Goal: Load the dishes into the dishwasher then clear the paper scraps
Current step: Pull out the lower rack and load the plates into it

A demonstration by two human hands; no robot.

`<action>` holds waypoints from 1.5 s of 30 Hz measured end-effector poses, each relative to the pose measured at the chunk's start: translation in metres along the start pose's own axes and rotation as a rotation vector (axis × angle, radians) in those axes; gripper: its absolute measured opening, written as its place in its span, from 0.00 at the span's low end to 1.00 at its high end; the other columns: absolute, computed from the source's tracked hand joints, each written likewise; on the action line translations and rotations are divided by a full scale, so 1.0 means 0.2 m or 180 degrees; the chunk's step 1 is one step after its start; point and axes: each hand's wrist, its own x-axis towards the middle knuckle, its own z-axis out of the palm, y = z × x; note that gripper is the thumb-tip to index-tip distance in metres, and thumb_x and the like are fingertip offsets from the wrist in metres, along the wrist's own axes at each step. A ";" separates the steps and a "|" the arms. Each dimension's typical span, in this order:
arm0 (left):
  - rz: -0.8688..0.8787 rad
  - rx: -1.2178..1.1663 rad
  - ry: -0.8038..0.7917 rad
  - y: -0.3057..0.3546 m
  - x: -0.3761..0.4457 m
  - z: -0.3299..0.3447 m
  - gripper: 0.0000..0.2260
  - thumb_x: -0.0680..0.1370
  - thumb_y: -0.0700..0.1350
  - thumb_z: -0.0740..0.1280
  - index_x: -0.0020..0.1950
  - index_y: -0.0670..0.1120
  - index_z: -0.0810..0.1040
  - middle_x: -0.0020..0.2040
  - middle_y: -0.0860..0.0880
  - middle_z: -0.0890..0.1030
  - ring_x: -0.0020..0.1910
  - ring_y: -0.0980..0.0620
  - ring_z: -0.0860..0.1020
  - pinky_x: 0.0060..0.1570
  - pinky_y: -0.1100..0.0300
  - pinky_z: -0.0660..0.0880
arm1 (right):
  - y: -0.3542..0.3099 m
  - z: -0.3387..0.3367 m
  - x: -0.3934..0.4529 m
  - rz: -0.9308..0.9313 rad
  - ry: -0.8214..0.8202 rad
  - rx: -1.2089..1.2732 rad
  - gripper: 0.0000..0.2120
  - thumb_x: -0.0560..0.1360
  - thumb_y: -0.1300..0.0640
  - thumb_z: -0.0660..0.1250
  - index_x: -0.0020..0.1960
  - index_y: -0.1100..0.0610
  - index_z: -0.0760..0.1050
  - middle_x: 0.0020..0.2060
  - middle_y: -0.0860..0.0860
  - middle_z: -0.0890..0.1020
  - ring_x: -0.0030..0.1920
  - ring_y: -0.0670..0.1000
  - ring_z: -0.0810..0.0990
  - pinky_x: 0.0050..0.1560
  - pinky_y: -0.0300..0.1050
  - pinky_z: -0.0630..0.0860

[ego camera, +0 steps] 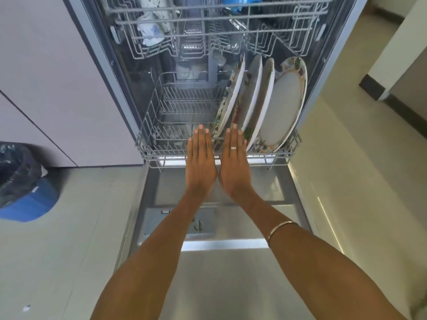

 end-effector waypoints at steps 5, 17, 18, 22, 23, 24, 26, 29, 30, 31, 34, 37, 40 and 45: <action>-0.0072 0.0258 -0.0064 0.00 0.06 0.04 0.29 0.80 0.35 0.54 0.79 0.34 0.46 0.80 0.36 0.44 0.79 0.39 0.44 0.77 0.45 0.50 | 0.00 0.06 0.07 0.0167 -0.0149 -0.0353 0.34 0.84 0.52 0.53 0.78 0.68 0.38 0.78 0.64 0.39 0.78 0.62 0.38 0.77 0.57 0.51; -0.0076 0.0693 -0.0250 -0.05 0.25 0.14 0.30 0.81 0.37 0.51 0.79 0.36 0.39 0.79 0.36 0.40 0.79 0.39 0.41 0.78 0.45 0.47 | 0.04 0.13 0.27 0.0036 -0.0268 -0.0634 0.33 0.82 0.57 0.49 0.78 0.65 0.35 0.78 0.61 0.37 0.78 0.59 0.36 0.78 0.54 0.41; -0.0052 0.0731 -0.0264 -0.05 0.25 0.14 0.30 0.80 0.36 0.51 0.79 0.36 0.39 0.79 0.36 0.40 0.79 0.39 0.41 0.78 0.45 0.47 | 0.05 0.14 0.28 0.0019 -0.0256 -0.0642 0.33 0.81 0.58 0.49 0.78 0.65 0.35 0.78 0.60 0.37 0.78 0.58 0.36 0.78 0.53 0.40; 0.0071 0.0871 -0.0316 -0.10 0.33 0.18 0.34 0.79 0.37 0.56 0.78 0.35 0.38 0.79 0.36 0.40 0.79 0.39 0.42 0.77 0.44 0.49 | 0.07 0.16 0.35 -0.0020 -0.0317 -0.0818 0.35 0.79 0.58 0.50 0.78 0.65 0.34 0.78 0.60 0.36 0.79 0.58 0.37 0.79 0.54 0.43; 0.0065 0.0932 -0.0375 -0.10 0.36 0.20 0.36 0.80 0.40 0.59 0.78 0.35 0.38 0.79 0.35 0.41 0.79 0.38 0.42 0.77 0.44 0.49 | 0.08 0.16 0.38 -0.0019 -0.0380 -0.0940 0.36 0.80 0.56 0.51 0.78 0.65 0.34 0.78 0.61 0.37 0.79 0.59 0.37 0.78 0.55 0.44; 0.0018 0.0990 -0.0429 -0.11 0.40 0.21 0.39 0.79 0.45 0.63 0.78 0.35 0.38 0.79 0.35 0.41 0.79 0.38 0.43 0.77 0.44 0.50 | 0.08 0.15 0.42 -0.0032 -0.0454 -0.1097 0.37 0.81 0.52 0.52 0.78 0.65 0.33 0.78 0.61 0.36 0.79 0.59 0.37 0.78 0.55 0.45; -0.0125 0.1016 -0.0522 -0.11 0.47 0.24 0.44 0.78 0.52 0.67 0.78 0.35 0.39 0.79 0.35 0.43 0.79 0.38 0.44 0.77 0.43 0.48 | 0.09 0.15 0.49 -0.0112 -0.0581 -0.1404 0.40 0.81 0.47 0.52 0.77 0.66 0.33 0.78 0.62 0.37 0.79 0.60 0.38 0.78 0.56 0.43; -0.0178 0.1048 -0.0676 -0.12 0.58 0.26 0.40 0.81 0.51 0.63 0.79 0.36 0.39 0.79 0.36 0.43 0.79 0.38 0.44 0.77 0.44 0.43 | 0.09 0.16 0.61 -0.0144 -0.0688 -0.1717 0.37 0.83 0.46 0.49 0.77 0.66 0.33 0.78 0.62 0.38 0.79 0.60 0.39 0.78 0.57 0.39; -0.0147 0.1050 -0.0705 -0.13 0.60 0.28 0.38 0.82 0.50 0.61 0.78 0.36 0.39 0.79 0.36 0.43 0.79 0.38 0.44 0.76 0.45 0.41 | 0.09 0.17 0.64 -0.0131 -0.0716 -0.1825 0.37 0.83 0.45 0.49 0.77 0.66 0.33 0.78 0.62 0.38 0.79 0.60 0.40 0.77 0.57 0.37; -0.0121 0.1047 -0.0696 -0.13 0.62 0.29 0.37 0.82 0.49 0.60 0.78 0.36 0.38 0.79 0.36 0.43 0.79 0.38 0.44 0.76 0.45 0.41 | 0.09 0.19 0.66 -0.0133 -0.0719 -0.1954 0.38 0.83 0.45 0.49 0.77 0.66 0.33 0.78 0.63 0.38 0.79 0.60 0.40 0.76 0.58 0.36; -0.0030 0.1088 -0.0571 -0.14 0.62 0.31 0.38 0.81 0.48 0.61 0.79 0.36 0.40 0.79 0.35 0.43 0.79 0.38 0.44 0.77 0.45 0.43 | 0.11 0.22 0.67 -0.0231 -0.0593 -0.2266 0.41 0.82 0.43 0.51 0.77 0.68 0.33 0.78 0.64 0.39 0.79 0.61 0.40 0.76 0.59 0.37; 0.0049 0.1135 -0.0500 -0.16 0.61 0.34 0.39 0.80 0.46 0.63 0.79 0.36 0.40 0.79 0.35 0.43 0.79 0.37 0.44 0.77 0.44 0.44 | 0.14 0.24 0.65 -0.0322 -0.0485 -0.2462 0.43 0.81 0.41 0.52 0.76 0.68 0.32 0.77 0.64 0.39 0.78 0.62 0.40 0.77 0.58 0.40; 0.0064 0.1145 -0.0518 -0.16 0.62 0.33 0.42 0.79 0.48 0.65 0.78 0.36 0.39 0.79 0.35 0.43 0.79 0.37 0.45 0.77 0.44 0.47 | 0.13 0.22 0.66 -0.0339 -0.0529 -0.2569 0.44 0.81 0.40 0.52 0.77 0.68 0.33 0.78 0.65 0.40 0.78 0.63 0.41 0.78 0.59 0.40; 0.0098 0.1153 -0.0640 -0.15 0.63 0.30 0.41 0.79 0.47 0.65 0.79 0.36 0.40 0.79 0.34 0.43 0.79 0.36 0.44 0.77 0.44 0.46 | 0.12 0.21 0.67 -0.0359 -0.0582 -0.2602 0.45 0.80 0.38 0.53 0.76 0.68 0.32 0.77 0.65 0.39 0.78 0.63 0.40 0.77 0.59 0.40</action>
